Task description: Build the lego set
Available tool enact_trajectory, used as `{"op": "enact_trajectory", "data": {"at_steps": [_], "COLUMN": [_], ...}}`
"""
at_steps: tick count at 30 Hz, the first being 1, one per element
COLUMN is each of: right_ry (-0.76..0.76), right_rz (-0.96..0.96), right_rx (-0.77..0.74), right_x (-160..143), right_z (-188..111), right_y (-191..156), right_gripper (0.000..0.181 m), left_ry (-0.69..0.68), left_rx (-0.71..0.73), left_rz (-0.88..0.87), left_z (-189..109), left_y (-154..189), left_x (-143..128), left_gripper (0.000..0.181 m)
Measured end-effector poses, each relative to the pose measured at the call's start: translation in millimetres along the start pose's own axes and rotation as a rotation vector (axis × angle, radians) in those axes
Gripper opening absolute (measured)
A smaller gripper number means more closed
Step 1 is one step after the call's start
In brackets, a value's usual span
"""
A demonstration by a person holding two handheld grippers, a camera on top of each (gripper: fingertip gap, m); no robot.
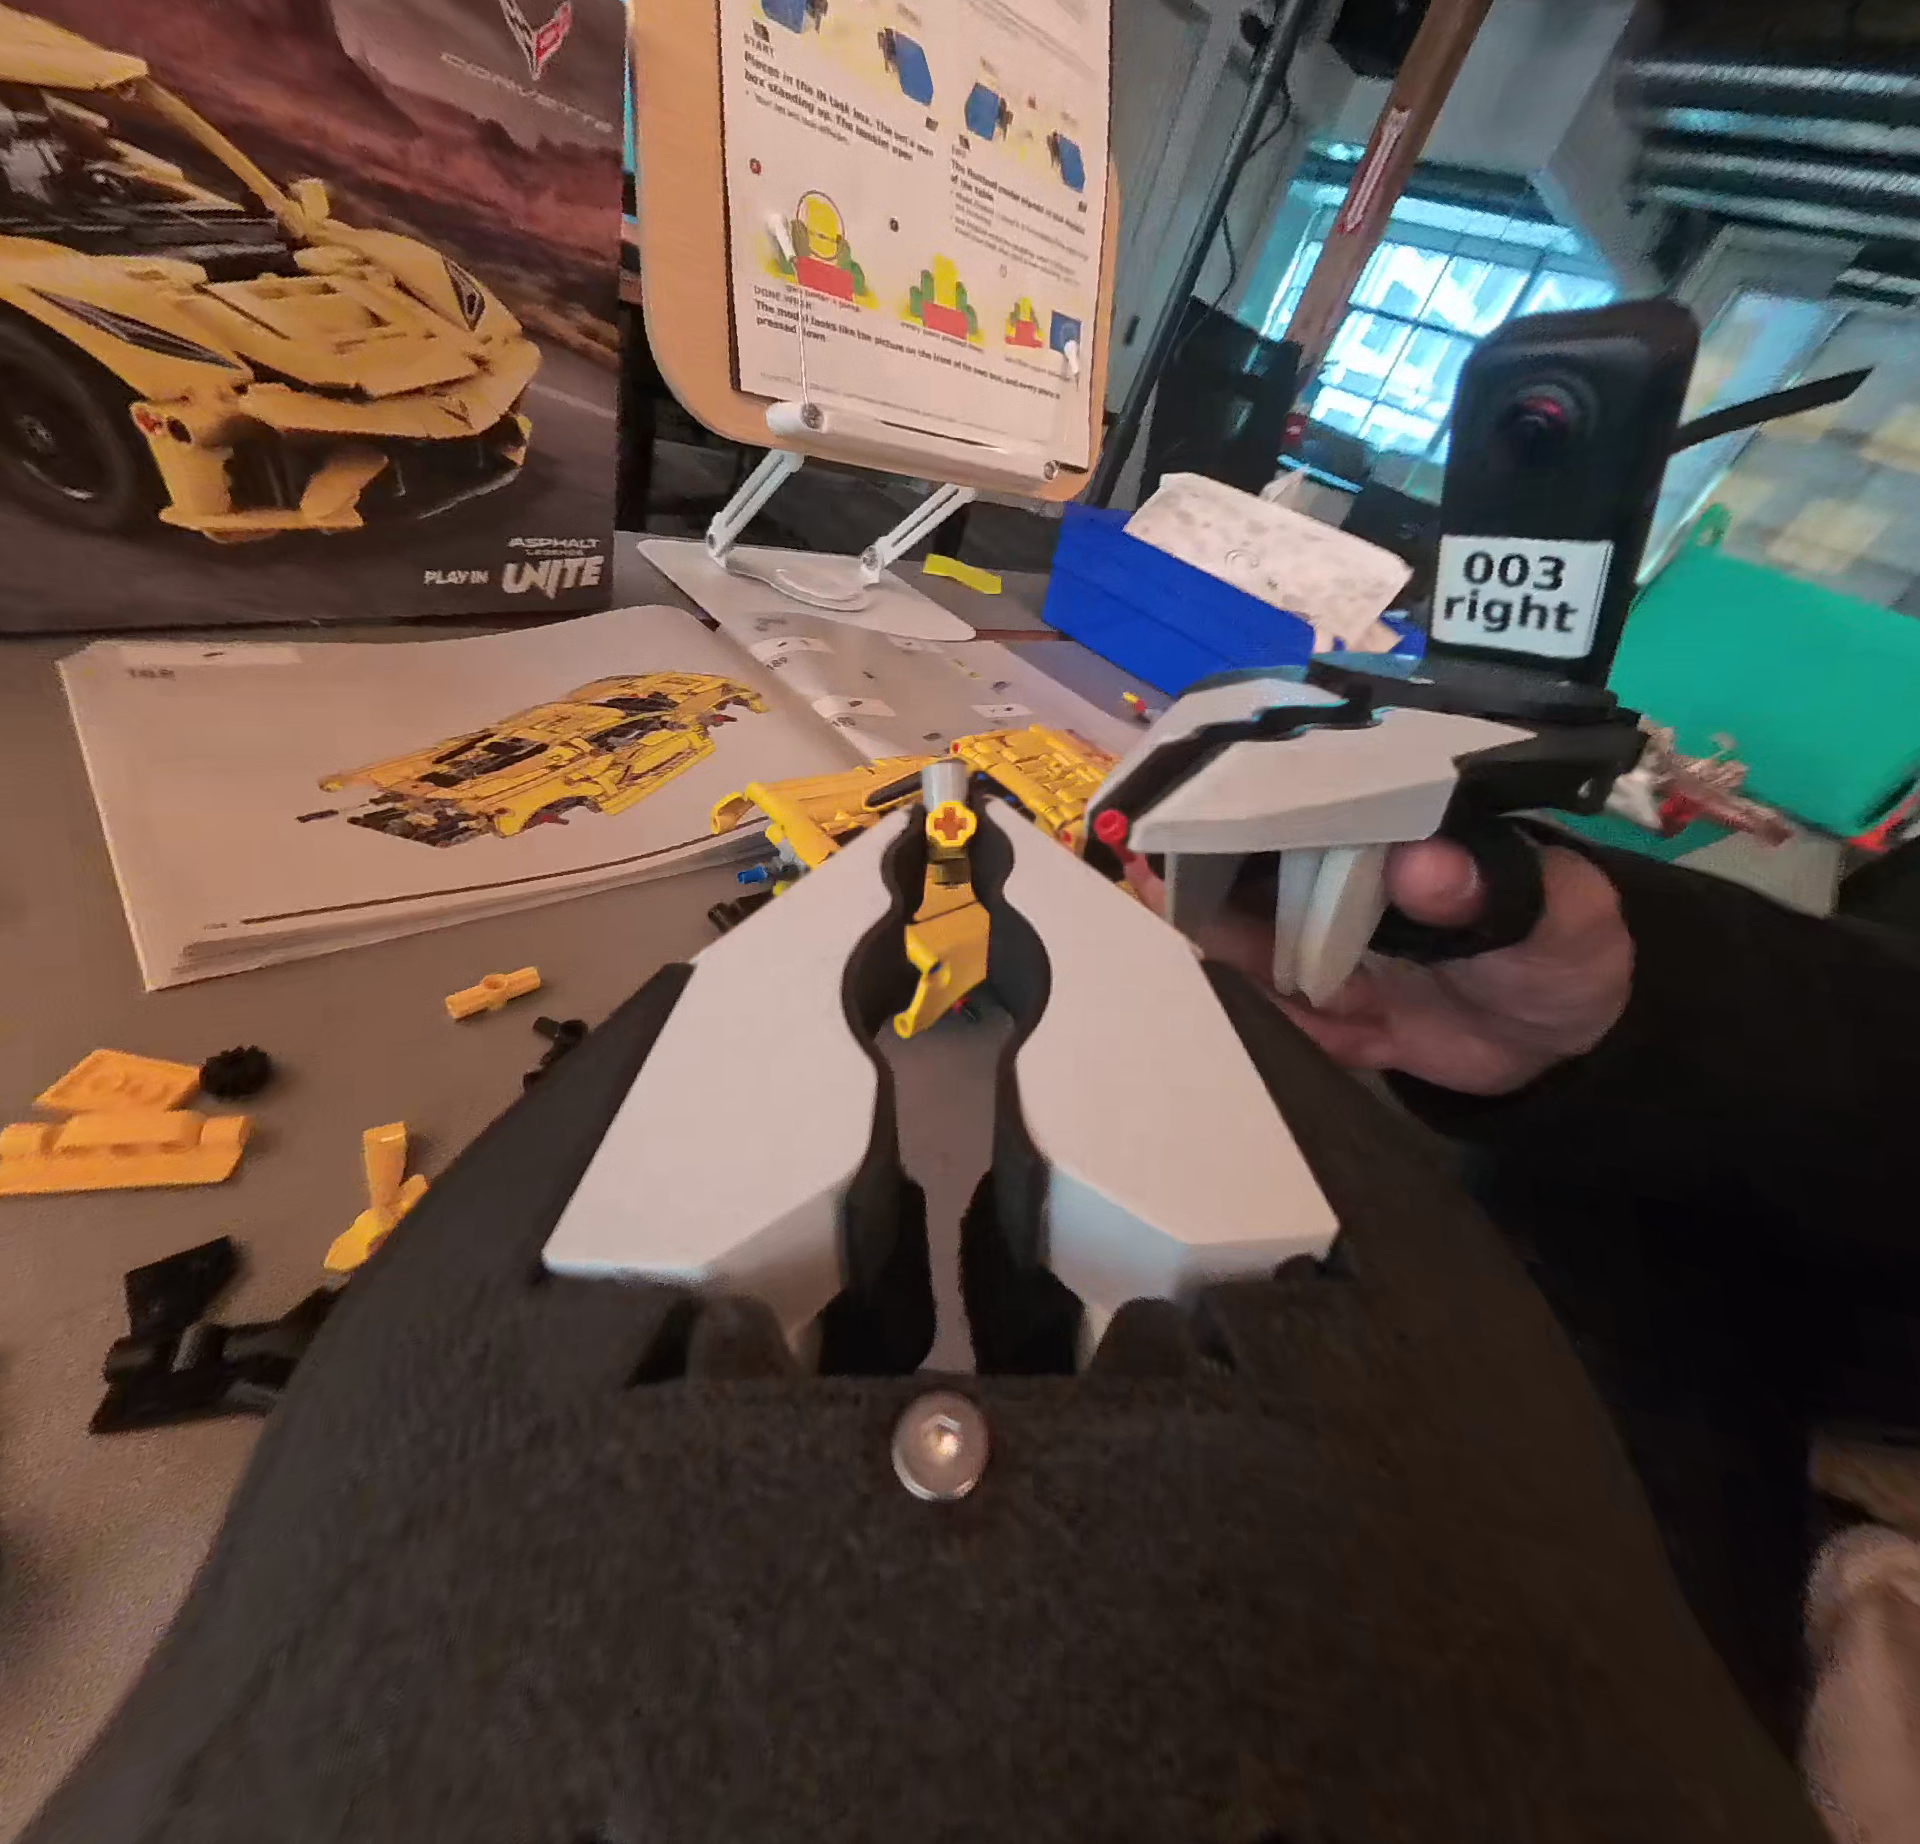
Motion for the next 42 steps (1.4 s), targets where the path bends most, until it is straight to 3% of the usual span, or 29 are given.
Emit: {"op": "enact_trajectory", "data": {"at_steps": [5,12,18,24,30,42], "right_ry": [0.054,0.035,0.137,0.301,0.266,0.247], "right_rz": [0.162,0.243,0.45,0.632,0.625,0.602], "right_rx": [0.045,0.03,0.098,0.104,0.091,0.084], "right_x": [-8,-17,-17,-17,-19,-21], "right_z": [-6,2,-5,-14,-12,-13], "right_y": [5,9,23,39,41,41], "right_gripper": [0.003,0.004,0.004,0.003,0.003,0.003], "left_ry": [-0.001,-0.031,-0.019,-0.031,-0.01,-0.022], "left_rx": [0.043,0.171,0.204,0.148,0.098,0.156], "left_rz": [0.106,0.201,0.284,0.368,0.392,0.357], "left_z": [6,8,7,12,13,10], "left_y": [10,7,11,24,31,22], "left_x": [-1,-3,-3,-7,-6,-5], "left_gripper": [0.007,0.007,0.007,0.007,0.007,0.007]}}
Point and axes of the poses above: each gripper's, where its closed fingertips meet, z out along the fingers, x out of its top, y = z × x across the jaws, the point moved 9 cm from there along -z, back along the fingers, and after that the axes turned 5 degrees about x, right-handed, at the moved point
